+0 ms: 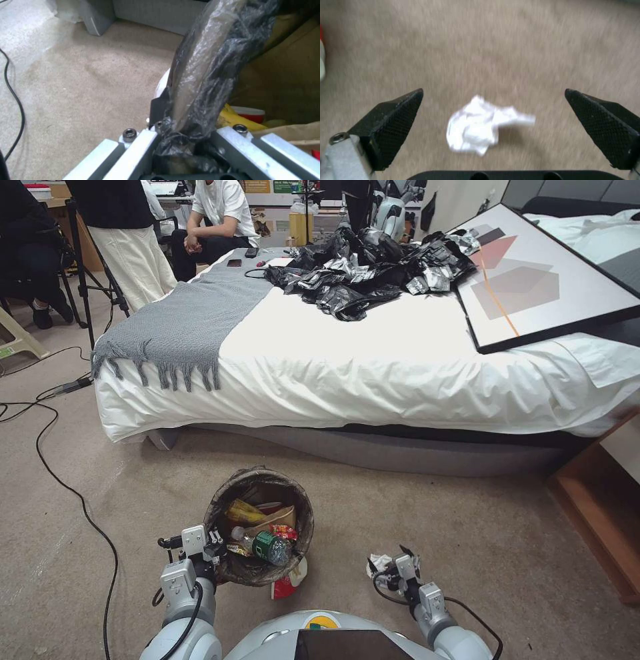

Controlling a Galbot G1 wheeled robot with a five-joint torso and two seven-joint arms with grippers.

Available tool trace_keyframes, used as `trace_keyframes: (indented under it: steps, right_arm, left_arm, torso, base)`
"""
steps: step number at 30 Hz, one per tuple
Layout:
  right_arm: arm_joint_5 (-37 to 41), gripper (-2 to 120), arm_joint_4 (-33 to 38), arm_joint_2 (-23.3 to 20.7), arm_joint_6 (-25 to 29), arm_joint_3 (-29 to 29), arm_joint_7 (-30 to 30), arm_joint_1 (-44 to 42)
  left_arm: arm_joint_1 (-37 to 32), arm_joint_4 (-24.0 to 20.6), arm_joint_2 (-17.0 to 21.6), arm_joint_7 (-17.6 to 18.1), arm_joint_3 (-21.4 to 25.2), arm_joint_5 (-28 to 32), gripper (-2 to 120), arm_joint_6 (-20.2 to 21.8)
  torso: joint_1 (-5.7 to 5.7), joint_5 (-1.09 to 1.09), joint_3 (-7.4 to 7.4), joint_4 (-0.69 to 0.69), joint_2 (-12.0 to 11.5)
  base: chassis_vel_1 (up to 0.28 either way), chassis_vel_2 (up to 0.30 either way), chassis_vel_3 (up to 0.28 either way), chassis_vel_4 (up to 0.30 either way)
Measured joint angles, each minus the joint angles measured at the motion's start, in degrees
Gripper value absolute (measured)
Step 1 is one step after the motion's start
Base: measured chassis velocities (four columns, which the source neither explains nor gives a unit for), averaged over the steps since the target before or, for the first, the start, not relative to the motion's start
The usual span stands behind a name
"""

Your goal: Pick up the trash bin, then pick up the garbage from the floor and place it into the trash bin.

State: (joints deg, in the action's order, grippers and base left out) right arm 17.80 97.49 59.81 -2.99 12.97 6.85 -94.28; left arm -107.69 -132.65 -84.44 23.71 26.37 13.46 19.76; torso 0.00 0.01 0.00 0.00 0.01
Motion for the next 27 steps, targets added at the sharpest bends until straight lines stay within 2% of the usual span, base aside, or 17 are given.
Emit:
trace_keyframes:
  steps: [12, 19, 27]
  right_arm:
    - [4.0, 100, -9.1, 2.0, -1.3, -1.1, -2.2, 5.2]
    - [4.0, 100, -15.0, 4.2, 0.2, -2.0, -2.7, 8.8]
    - [3.9, 94, -16.5, 4.8, 0.9, -2.1, -3.6, 10.4]
  left_arm:
    - [-0.2, -0.1, -0.1, 0.0, 0.0, -0.3, 0, 0.0]
    - [-0.4, -0.1, -0.1, 0.0, -0.2, -0.6, 0, 0.0]
    - [-0.5, -0.2, -0.2, 0.0, -0.3, -0.9, 0, 0.0]
  torso:
    - [0.00, -0.01, 0.00, 0.01, 0.0]
    - [0.00, 0.00, 0.00, 0.00, 0.0]
    - [0.00, -0.01, 0.00, 0.01, 0.0]
  base:
    - [0.000, 0.000, 0.000, 0.000]
    - [0.000, 0.000, 0.000, 0.000]
    - [0.000, 0.000, 0.000, 0.000]
